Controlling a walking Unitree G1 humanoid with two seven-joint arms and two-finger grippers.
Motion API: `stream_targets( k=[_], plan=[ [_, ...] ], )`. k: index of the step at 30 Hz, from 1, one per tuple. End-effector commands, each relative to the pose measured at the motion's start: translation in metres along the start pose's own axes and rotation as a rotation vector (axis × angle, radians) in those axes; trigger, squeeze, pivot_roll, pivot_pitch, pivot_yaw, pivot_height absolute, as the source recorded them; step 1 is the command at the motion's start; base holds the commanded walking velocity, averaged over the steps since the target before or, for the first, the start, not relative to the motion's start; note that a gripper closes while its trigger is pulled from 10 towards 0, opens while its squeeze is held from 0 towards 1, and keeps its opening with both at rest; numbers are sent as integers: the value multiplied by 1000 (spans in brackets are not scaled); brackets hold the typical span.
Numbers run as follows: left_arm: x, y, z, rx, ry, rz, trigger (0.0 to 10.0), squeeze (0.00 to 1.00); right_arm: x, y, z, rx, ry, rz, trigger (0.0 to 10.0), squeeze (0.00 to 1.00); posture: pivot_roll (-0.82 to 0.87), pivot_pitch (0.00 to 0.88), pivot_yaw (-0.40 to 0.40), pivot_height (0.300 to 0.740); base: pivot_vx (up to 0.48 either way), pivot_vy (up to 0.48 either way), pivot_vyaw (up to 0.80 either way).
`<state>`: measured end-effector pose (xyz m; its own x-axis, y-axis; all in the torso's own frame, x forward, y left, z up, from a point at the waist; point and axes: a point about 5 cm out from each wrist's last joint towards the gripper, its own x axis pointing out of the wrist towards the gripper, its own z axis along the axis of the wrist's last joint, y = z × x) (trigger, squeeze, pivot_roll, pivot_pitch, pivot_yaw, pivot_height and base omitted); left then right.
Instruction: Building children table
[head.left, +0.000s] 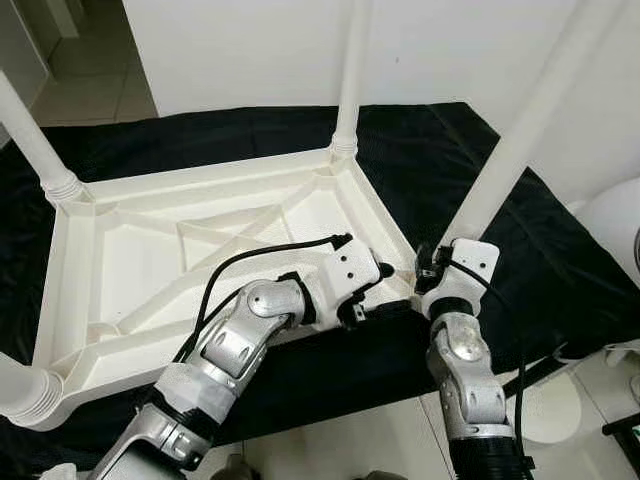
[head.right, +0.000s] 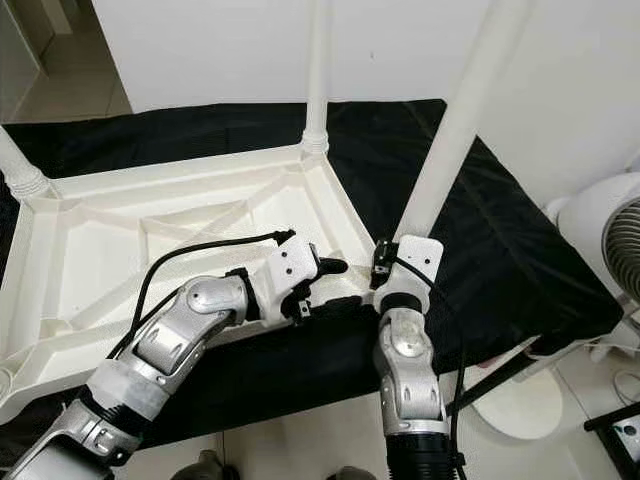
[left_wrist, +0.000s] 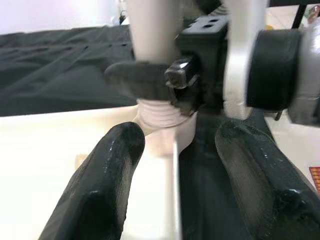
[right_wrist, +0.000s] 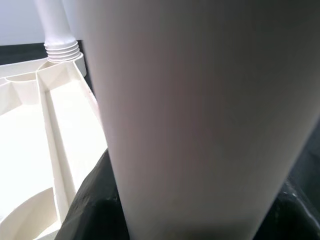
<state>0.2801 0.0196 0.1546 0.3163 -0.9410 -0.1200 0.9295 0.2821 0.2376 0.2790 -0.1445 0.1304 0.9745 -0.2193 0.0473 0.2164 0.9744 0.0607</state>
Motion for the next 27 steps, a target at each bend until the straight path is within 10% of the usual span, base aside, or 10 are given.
stream_targets(
  k=[1,10,11,21,22,27],
  plan=[
    [2,6,1,16,20,61,10000,0,-9,19,-8,71,53,35,10000,0,-15,0,-18,740,0,0,0],
    [3,10,2,11,13,87,10000,0,-9,15,-8,68,55,15,10000,59,-16,0,-17,740,0,0,0],
    [3,11,3,3,3,87,10000,0,-9,15,-7,70,52,14,10000,1000,-16,0,-18,740,0,0,0],
    [-12,18,14,-13,-100,45,10000,0,-9,-1,1,47,8,97,10000,992,-15,0,-20,740,0,0,0],
    [-15,18,15,3,-119,29,10000,0,-9,-3,3,35,-3,145,10000,0,-15,0,-20,740,0,0,0],
    [-20,17,15,-24,-126,-17,10000,0,-12,-6,9,-2,-6,330,10000,0,-18,2,-15,740,0,0,0]
  ],
)
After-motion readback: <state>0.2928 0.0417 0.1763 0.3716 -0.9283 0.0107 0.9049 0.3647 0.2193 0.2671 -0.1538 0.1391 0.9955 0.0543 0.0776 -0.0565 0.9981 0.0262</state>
